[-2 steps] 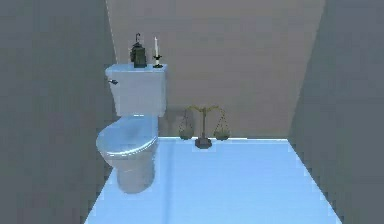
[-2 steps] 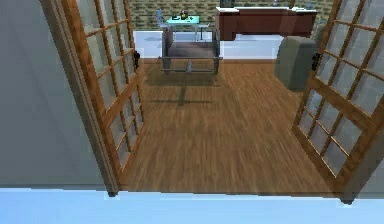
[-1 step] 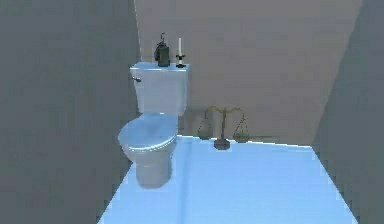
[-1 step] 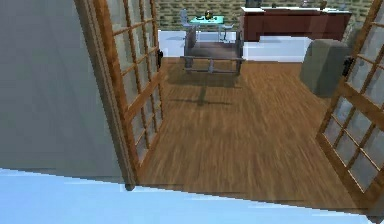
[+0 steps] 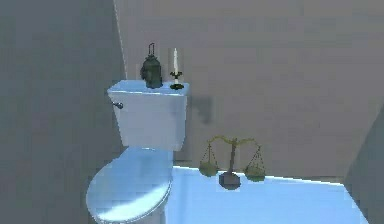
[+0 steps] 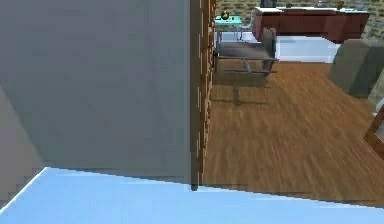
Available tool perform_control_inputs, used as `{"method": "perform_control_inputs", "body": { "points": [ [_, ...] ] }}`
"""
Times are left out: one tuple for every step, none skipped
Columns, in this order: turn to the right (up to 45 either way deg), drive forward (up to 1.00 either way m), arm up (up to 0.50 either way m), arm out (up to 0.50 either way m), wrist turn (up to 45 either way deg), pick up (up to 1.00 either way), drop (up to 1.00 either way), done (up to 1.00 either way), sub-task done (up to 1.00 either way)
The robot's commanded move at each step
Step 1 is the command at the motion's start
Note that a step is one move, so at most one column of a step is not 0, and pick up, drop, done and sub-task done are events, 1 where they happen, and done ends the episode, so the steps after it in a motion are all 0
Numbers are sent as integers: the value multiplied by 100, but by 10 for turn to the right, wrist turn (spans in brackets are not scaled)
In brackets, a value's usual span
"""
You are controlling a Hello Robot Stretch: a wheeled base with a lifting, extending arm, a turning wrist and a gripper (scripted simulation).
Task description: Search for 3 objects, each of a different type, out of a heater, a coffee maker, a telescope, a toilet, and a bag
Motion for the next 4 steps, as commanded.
{"method": "perform_control_inputs", "body": {
  "points": [
    [-210,0,0,0,0,0,0,0,0],
    [0,0,0,0,0,0,0,0,100],
    [450,0,0,0,0,0,0,0,0],
    [450,0,0,0,0,0,0,0,0]
  ]
}}
